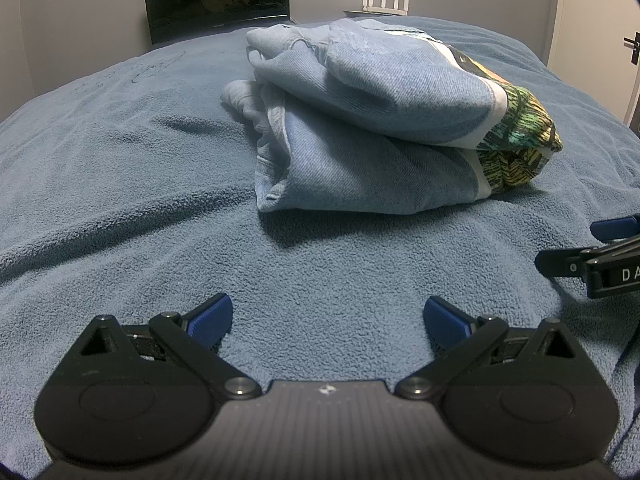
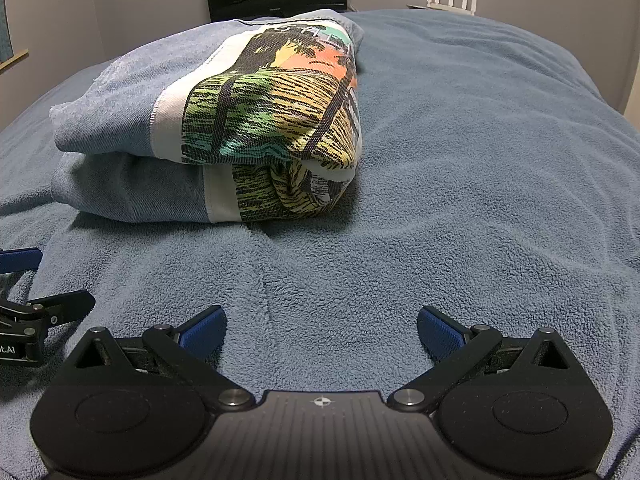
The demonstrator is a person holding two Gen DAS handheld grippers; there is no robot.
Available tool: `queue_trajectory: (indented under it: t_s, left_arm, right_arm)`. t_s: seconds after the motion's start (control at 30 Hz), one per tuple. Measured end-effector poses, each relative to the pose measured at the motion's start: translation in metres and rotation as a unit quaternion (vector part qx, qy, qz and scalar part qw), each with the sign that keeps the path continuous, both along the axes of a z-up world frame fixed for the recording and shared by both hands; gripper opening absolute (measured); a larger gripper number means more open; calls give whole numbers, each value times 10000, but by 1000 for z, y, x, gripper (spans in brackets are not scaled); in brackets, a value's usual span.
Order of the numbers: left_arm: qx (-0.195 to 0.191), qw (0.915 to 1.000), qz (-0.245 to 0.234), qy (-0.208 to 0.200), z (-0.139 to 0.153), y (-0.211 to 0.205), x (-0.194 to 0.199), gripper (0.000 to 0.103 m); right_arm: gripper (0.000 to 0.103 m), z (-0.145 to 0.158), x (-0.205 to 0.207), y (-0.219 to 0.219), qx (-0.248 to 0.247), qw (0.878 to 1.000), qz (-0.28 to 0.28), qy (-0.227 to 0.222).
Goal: Fold large clothes
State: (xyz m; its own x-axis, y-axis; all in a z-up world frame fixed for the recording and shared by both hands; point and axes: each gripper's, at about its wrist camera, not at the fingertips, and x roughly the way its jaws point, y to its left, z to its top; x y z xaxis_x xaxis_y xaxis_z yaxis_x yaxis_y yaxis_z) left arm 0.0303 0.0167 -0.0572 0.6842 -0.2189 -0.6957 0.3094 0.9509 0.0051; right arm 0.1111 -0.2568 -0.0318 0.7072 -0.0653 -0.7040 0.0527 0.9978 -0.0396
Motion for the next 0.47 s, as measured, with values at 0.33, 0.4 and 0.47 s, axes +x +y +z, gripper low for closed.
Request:
queue_trajectory:
  t_s: [0.33, 0.4, 0.47]
  left_arm:
    - [93, 9999, -68, 4, -4, -4, 0, 103]
    - [91, 9999, -69, 14, -4, -4, 0, 103]
    - [78, 9999, -64, 35, -4, -3, 0, 103]
  right_arm:
    - [103, 1, 1, -2, 5, 10000, 6, 6]
    - [103, 0, 1, -2, 6, 10000, 8, 7]
    - [103, 1, 1, -2, 8, 10000, 8, 9]
